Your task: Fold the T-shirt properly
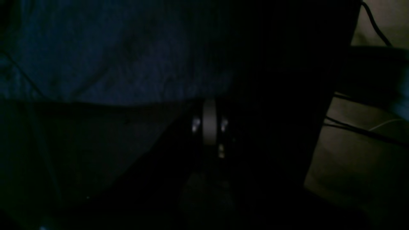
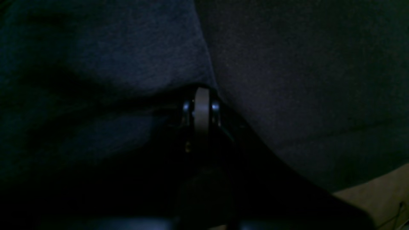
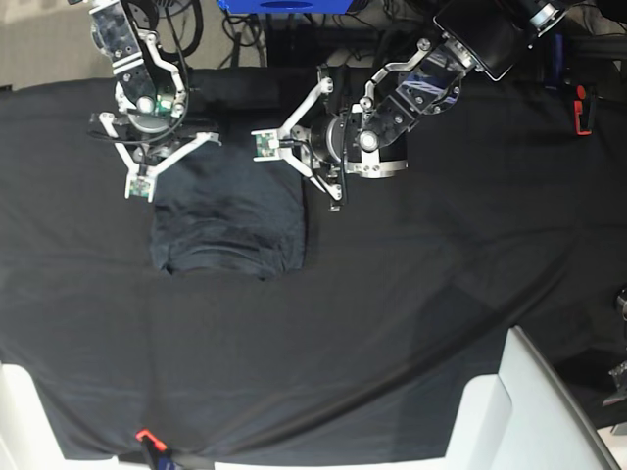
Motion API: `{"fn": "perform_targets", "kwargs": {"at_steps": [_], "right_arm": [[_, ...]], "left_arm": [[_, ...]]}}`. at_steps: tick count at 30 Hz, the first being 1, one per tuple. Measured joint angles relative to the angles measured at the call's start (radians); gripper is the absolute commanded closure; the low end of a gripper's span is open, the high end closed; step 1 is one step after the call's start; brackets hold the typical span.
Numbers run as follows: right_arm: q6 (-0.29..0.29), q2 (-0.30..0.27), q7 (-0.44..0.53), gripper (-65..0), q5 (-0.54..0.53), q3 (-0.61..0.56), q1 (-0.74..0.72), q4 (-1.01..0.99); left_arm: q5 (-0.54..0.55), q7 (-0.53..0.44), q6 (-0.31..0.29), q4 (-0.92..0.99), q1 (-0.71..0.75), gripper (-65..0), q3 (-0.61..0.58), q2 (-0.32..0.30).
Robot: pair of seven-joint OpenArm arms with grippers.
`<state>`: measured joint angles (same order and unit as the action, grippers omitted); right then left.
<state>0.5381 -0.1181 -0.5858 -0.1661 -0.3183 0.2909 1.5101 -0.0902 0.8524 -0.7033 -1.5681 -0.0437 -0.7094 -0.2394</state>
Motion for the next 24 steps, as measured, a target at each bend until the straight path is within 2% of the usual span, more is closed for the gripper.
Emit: {"fn": "perform_targets", "kwargs": {"at_steps": [2,4,6,9,11,13,18,20,24], "right_arm": [[0.004,-0.007,-0.047,-0.6,-0.021,0.004,0.045,0.072],[0.048,-0.014,-0.085,-0.6,-0.047,0.002,0.096,0.170],[0.091,-0.014,-0.100,-0.6,-0.040,-0.003,0.127,0.277],[0.149,-0.052,-0.140,-0.6,-0.035,0.000,0.150,0.425],[0.160,-0.080,-0.154,-0.6,-0.011,0.009,0.205,0.473],[0.161,-0.101,-0.202,-0.6,-0.041,0.008,0.277,0.481],[0.154,-0.119,-0.186,-0.6,-0.037,-0.001,0.392,0.473],[0.160,-0.130,-0.184,-0.6,-0.036,0.003,0.440,0.473],[0.148,-0.109,-0.183,-0.6,-0.045,-0.005,0.486,0.389]], "left_arm": [[0.000,0.000,0.000,-0.043,0.000,0.0,0.000,-0.019],[0.010,0.005,-0.002,-0.112,0.005,0.0,0.026,-0.038],[0.008,0.003,-0.001,-0.175,0.032,0.0,0.109,-0.040],[-0.001,-0.002,0.006,-0.261,0.113,0.0,0.243,-0.064],[-0.010,0.003,0.008,-0.304,0.192,0.0,0.306,-0.103],[-0.003,0.003,0.006,-0.341,0.286,0.0,0.366,-0.141],[-0.009,-0.003,0.005,-0.352,0.490,0.0,0.549,-0.130],[-0.014,-0.041,0.015,-0.350,0.575,0.0,0.568,-0.135],[0.002,-0.230,0.010,-0.282,0.748,0.0,0.564,-0.129]]}}
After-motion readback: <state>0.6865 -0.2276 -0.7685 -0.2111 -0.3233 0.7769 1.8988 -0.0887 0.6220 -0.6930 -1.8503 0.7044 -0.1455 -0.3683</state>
